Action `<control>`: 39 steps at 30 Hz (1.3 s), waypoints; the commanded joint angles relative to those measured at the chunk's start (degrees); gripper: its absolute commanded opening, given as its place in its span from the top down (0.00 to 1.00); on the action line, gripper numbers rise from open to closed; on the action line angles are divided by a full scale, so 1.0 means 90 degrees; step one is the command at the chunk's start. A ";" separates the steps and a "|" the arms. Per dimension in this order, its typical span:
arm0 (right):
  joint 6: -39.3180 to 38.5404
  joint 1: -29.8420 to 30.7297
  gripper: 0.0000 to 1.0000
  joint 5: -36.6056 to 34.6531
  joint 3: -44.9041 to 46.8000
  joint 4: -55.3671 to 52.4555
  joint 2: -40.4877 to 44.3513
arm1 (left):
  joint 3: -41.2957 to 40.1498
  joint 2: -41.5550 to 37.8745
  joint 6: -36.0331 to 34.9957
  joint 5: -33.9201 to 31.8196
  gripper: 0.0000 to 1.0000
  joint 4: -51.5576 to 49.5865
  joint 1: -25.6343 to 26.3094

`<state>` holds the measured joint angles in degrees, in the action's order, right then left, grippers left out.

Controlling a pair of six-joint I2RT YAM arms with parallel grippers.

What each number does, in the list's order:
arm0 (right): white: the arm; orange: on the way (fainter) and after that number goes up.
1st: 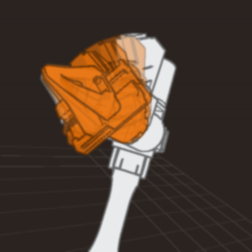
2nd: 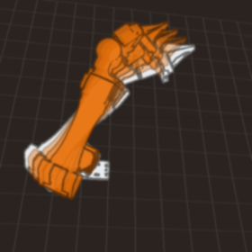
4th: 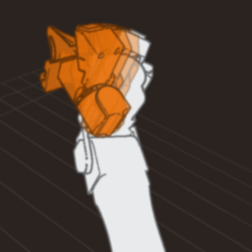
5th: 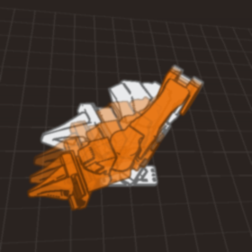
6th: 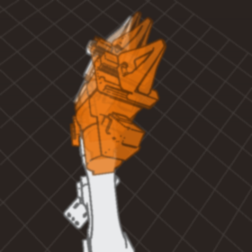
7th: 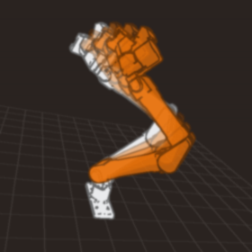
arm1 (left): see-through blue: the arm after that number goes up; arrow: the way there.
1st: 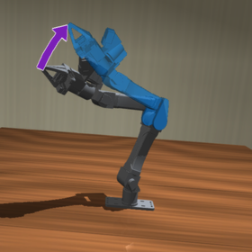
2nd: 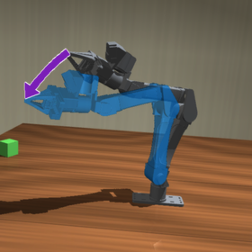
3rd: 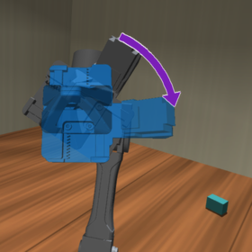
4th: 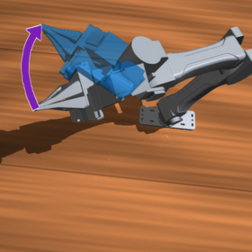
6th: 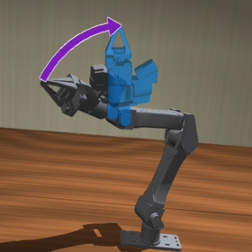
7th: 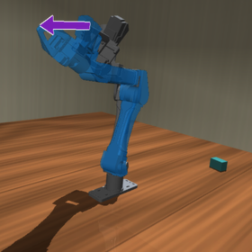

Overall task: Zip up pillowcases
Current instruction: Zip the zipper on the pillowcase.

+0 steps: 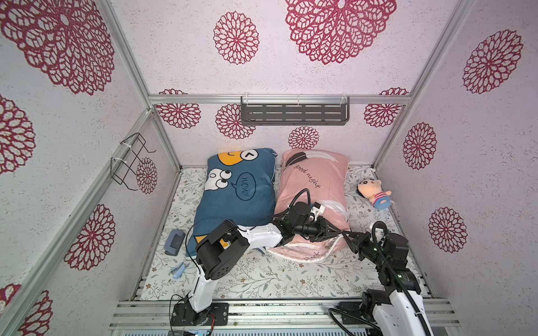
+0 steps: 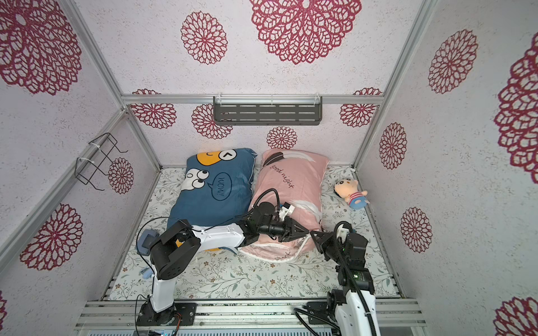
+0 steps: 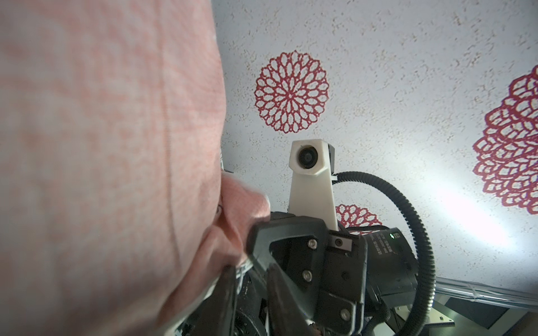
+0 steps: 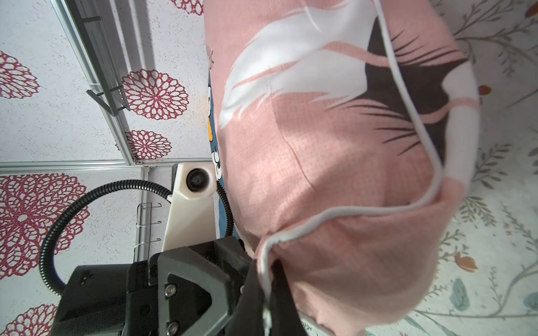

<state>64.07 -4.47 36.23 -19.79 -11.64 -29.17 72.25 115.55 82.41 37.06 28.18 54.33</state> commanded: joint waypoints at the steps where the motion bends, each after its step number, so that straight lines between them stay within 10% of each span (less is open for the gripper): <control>1: -0.0040 -0.0031 1.00 -0.0010 -0.0125 0.0268 -0.0002 | 0.0145 0.0187 0.0062 0.0131 0.78 0.0186 0.0097; 39: -0.0311 -0.0031 1.00 -0.0199 -0.0633 -0.0125 0.0332 | 0.0155 -0.0167 -0.0501 0.0055 1.00 -0.0419 0.0126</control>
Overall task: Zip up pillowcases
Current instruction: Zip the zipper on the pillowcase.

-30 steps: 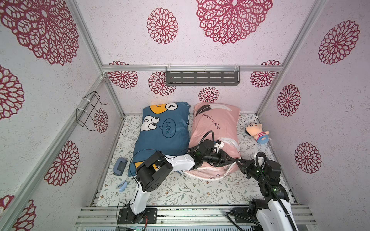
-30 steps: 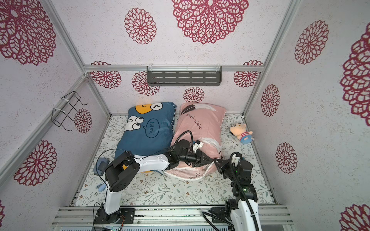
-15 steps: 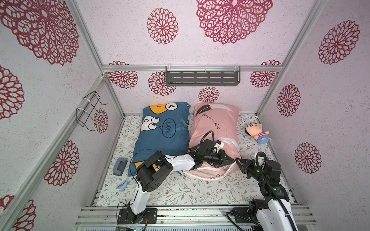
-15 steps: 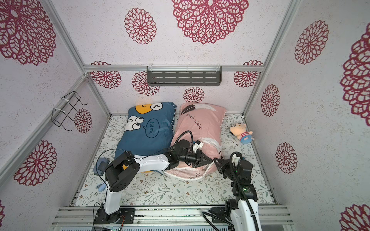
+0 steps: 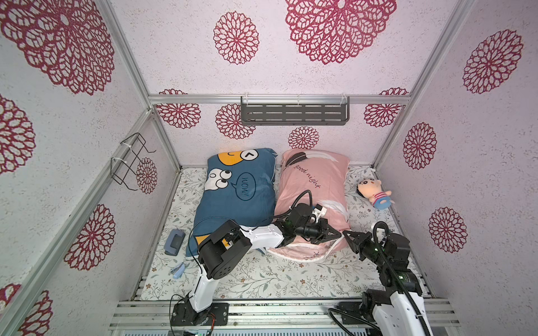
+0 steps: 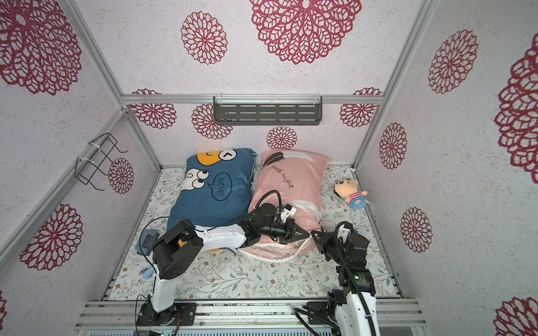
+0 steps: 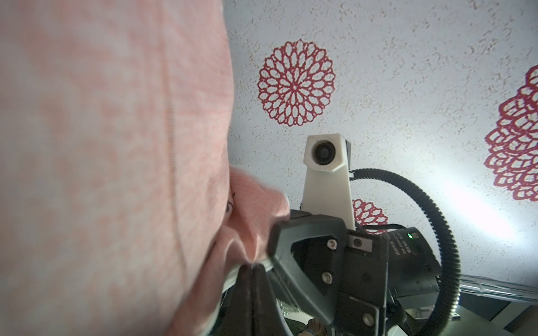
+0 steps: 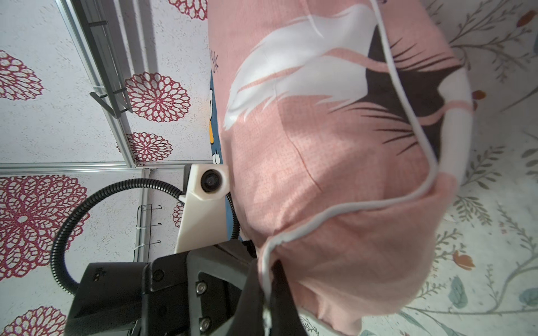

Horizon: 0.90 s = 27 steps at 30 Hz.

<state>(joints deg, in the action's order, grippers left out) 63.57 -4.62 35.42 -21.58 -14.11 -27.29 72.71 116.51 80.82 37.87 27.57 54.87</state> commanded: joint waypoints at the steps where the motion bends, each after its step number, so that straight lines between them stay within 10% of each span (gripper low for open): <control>1: -0.0284 -0.0014 1.00 -0.0140 -0.0484 0.0107 0.0116 | 0.0114 -0.0320 -0.0426 -0.0054 1.00 -0.0461 0.0064; 27: -0.0803 -0.0023 1.00 -0.0388 -0.1617 0.0242 -0.0651 | 0.0652 -0.1011 -0.2544 -0.0585 1.00 -0.3215 0.0114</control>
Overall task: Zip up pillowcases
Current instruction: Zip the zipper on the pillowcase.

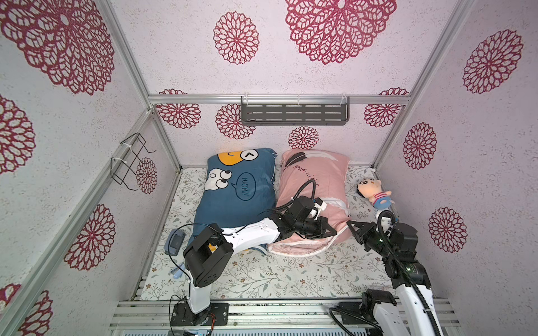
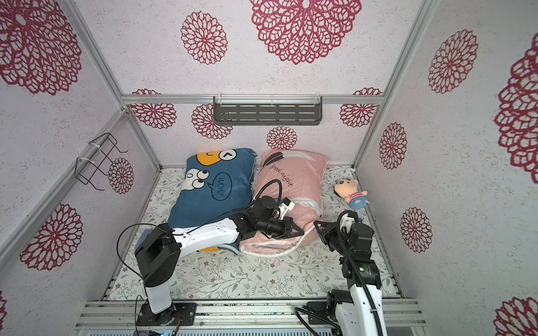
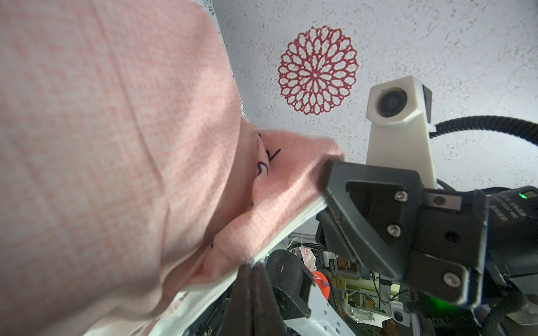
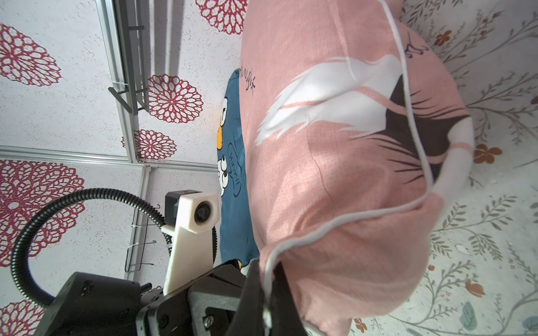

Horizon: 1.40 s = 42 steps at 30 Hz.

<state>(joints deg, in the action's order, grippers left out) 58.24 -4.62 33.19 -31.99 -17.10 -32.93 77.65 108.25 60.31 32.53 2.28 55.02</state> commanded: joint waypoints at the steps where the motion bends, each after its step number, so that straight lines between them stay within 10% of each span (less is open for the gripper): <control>1: -0.0249 -0.0024 1.00 -0.0151 -0.0527 0.0581 -0.0065 | 0.0110 -0.0098 -0.0331 -0.0022 1.00 -0.0501 0.0097; 42: -0.1178 -0.0033 1.00 -0.0934 -0.3458 0.0636 -0.1978 | -0.0659 -0.0497 -0.2270 -0.1839 1.00 -0.3179 0.0063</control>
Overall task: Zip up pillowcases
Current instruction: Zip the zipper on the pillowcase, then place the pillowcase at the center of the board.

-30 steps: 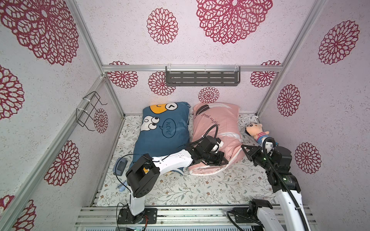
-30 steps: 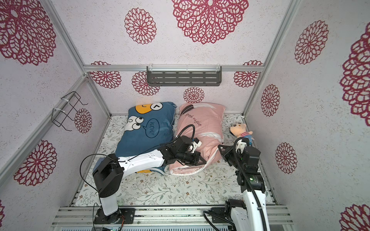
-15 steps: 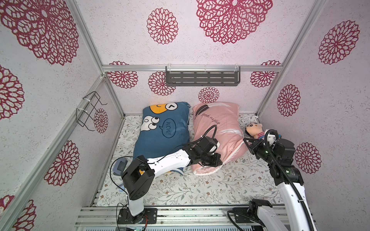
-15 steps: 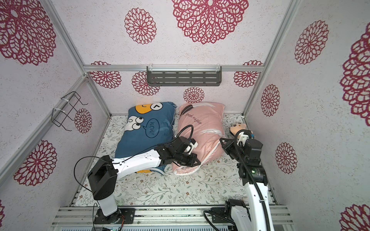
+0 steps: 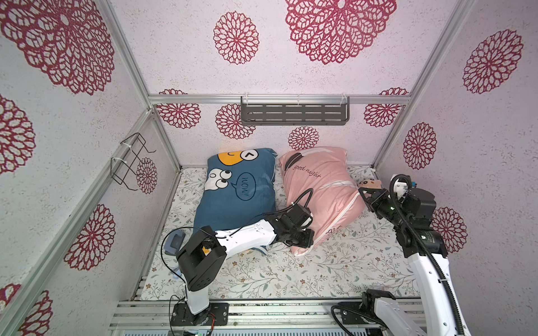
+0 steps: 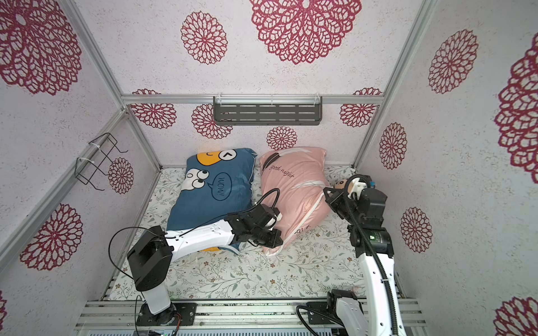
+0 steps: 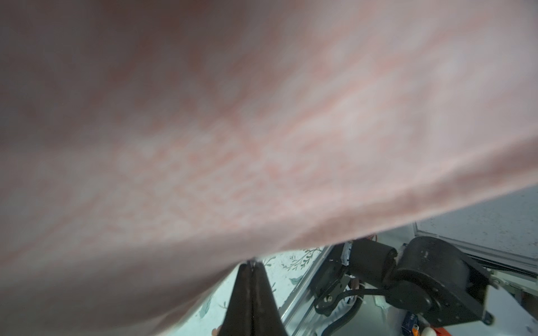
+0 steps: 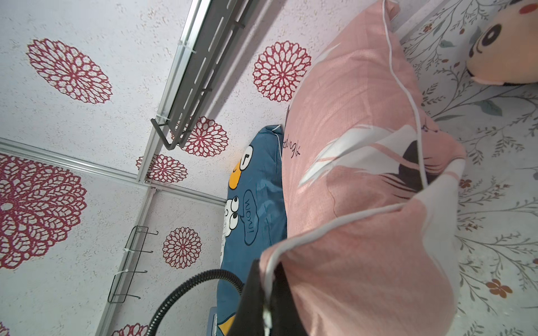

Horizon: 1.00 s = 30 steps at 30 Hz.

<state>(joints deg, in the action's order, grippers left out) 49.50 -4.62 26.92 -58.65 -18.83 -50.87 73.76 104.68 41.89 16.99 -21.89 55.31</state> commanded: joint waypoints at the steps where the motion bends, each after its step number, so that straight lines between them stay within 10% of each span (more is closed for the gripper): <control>1: -0.0219 -0.0031 1.00 -0.0249 -0.0546 0.0823 -0.0032 | -0.0303 -0.0103 -0.0279 -0.0125 1.00 -0.0457 0.0036; 29: -0.1191 -0.0033 1.00 -0.0282 -0.0697 -0.0304 -0.0275 | -0.0857 -0.0820 -0.0714 -0.0729 1.00 -0.1045 0.0027; 30: -0.1473 -0.0033 0.88 -0.0357 -0.0758 -0.0662 -0.0300 | -0.0835 -0.0907 -0.0739 -0.0758 1.00 -0.1044 0.0005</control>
<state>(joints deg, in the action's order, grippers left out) 43.13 -4.62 24.56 -62.28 -23.31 -53.84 64.88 99.42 37.15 11.81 -29.12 55.29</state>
